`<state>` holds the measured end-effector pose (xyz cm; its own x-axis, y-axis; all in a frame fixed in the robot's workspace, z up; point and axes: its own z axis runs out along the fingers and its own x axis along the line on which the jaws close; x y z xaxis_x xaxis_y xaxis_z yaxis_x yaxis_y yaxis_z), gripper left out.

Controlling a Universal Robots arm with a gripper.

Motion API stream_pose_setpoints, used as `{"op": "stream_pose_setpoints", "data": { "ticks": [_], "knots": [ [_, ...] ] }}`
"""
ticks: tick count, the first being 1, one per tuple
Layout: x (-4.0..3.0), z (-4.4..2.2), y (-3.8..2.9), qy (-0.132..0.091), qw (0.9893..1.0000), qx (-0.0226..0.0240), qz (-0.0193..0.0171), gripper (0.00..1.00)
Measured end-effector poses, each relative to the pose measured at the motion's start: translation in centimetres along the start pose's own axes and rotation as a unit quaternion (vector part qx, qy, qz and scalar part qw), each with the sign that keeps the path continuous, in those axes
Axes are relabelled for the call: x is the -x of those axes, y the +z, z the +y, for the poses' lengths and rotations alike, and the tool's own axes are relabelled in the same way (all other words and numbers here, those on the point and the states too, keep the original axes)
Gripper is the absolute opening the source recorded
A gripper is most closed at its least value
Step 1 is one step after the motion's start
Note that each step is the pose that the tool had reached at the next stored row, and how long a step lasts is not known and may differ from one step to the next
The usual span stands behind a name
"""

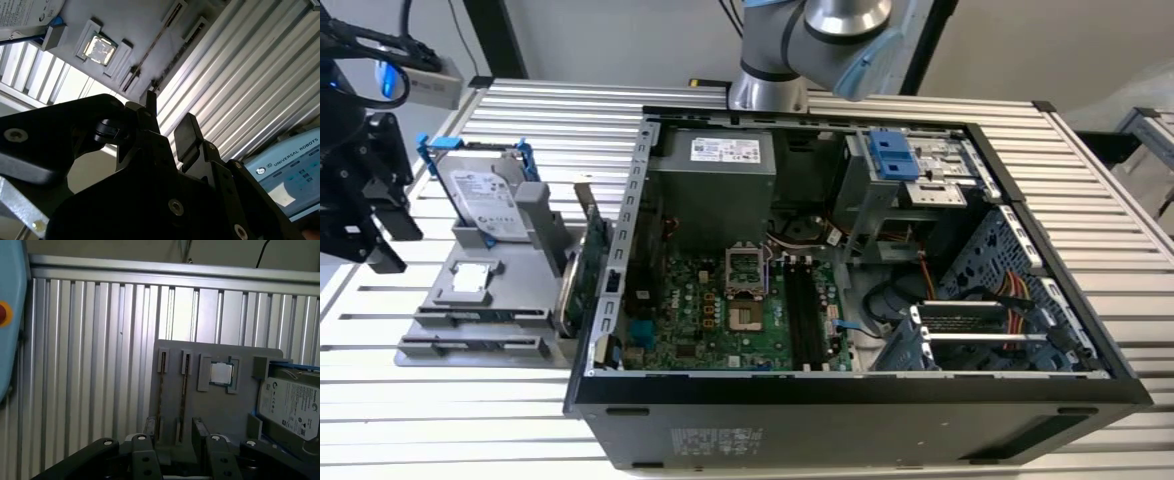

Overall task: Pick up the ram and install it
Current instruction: 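Pick up the ram and move it above insertion slot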

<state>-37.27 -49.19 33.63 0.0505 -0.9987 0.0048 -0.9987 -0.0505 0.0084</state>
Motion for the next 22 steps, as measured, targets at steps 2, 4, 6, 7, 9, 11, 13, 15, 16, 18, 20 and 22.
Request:
{"op": "stream_pose_setpoints", "data": {
  "ticks": [2,4,6,7,9,11,13,15,16,18,20,22],
  "knots": [
    [0.00,0.00,0.15,0.000,1.0000,0.0000,0.0000,1.00],
    [0.00,0.00,0.31,0.000,1.0000,0.0001,0.0001,1.00],
    [0.00,0.00,0.47,0.000,1.0000,0.0000,0.0001,1.00],
    [0.00,-0.01,0.54,0.001,1.0000,0.0000,0.0001,1.00],
    [0.01,0.00,0.70,0.001,1.0000,0.0000,0.0001,1.00],
    [0.01,0.00,0.85,0.001,1.0000,0.0000,0.0002,1.00],
    [0.01,0.00,1.01,0.001,1.0000,0.0000,0.0002,1.00],
    [0.01,-0.01,1.17,0.001,1.0000,0.0000,0.0002,1.00],
    [0.00,-0.02,1.25,0.001,1.0000,0.0000,0.0002,1.00],
    [0.00,-0.02,1.41,0.001,1.0000,0.0000,0.0002,1.00],
    [0.00,-0.02,1.56,0.001,1.0000,0.0000,0.0002,1.00],
    [0.01,-0.01,1.70,0.001,1.0000,0.0000,0.0002,1.00]
  ]
}}
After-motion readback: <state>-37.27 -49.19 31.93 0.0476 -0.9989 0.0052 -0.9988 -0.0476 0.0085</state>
